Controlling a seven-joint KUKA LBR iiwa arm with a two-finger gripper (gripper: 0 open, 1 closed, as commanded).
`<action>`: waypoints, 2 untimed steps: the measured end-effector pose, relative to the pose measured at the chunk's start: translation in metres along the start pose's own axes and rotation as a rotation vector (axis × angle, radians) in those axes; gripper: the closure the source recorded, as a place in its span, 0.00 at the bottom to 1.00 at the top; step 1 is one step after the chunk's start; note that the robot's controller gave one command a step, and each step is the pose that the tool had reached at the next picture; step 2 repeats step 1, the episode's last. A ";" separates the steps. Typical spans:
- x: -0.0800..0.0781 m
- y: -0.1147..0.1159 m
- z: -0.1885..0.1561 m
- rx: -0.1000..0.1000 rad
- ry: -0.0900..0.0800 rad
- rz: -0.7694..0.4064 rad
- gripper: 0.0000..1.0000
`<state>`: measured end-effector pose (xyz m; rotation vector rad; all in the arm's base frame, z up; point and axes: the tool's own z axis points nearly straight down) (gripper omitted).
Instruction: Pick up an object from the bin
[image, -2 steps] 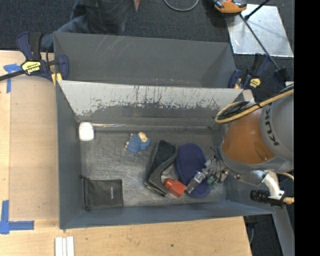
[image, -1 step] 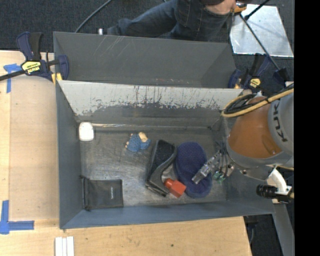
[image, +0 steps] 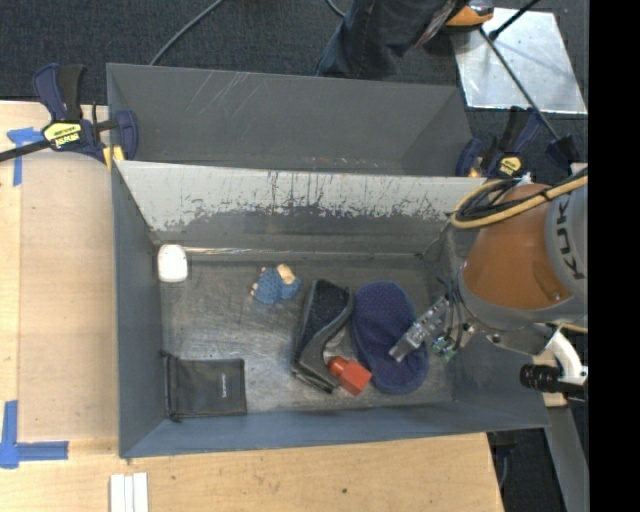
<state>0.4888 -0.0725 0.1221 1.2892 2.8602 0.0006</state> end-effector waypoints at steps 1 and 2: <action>-0.002 0.001 -0.070 -0.003 -0.003 -0.003 1.00; -0.002 0.001 -0.070 -0.003 -0.003 -0.003 1.00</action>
Offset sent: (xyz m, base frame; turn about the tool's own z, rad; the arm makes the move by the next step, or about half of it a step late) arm 0.0001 0.0001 0.0660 0.0000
